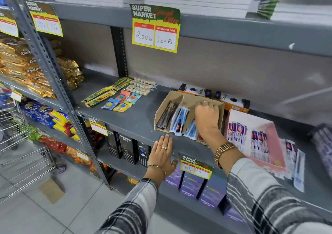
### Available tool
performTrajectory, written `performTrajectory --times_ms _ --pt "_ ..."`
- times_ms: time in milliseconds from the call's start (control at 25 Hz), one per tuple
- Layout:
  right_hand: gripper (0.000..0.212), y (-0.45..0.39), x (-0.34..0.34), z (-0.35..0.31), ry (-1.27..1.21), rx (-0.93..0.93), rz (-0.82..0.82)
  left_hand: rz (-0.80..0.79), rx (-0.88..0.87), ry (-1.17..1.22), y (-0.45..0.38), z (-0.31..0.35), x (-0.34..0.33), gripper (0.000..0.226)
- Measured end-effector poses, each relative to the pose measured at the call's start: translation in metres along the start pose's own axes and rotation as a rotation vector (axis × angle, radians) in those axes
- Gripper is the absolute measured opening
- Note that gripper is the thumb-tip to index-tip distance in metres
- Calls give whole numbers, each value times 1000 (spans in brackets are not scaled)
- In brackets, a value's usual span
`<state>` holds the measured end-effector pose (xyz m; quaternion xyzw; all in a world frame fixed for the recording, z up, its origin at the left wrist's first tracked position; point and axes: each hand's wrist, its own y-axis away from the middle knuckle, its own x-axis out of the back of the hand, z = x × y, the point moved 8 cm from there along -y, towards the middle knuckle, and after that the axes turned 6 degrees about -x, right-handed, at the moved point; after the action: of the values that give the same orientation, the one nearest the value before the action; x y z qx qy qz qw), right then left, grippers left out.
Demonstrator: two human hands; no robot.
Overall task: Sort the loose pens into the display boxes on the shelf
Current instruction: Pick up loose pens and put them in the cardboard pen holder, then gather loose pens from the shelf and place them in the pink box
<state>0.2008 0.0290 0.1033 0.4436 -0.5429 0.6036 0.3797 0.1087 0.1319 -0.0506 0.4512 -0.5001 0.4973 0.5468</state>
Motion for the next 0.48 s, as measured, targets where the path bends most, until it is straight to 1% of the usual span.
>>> performTrajectory --times_ms 80,200,280,400,480 --pt "39 12 6 21 42 23 75 -2 10 -3 1 6 2 80" --pt "37 32 10 62 58 -14 116 0 -51 -3 3 35 3 78" --pt "33 45 12 96 67 -89 110 -3 -124 11 1 65 2 75" --pt "34 60 12 150 74 -208 46 18 -221 51 -1 109 2 68" --pt "34 74 15 192 24 -335 27 32 -287 64 -3 140 3 66"
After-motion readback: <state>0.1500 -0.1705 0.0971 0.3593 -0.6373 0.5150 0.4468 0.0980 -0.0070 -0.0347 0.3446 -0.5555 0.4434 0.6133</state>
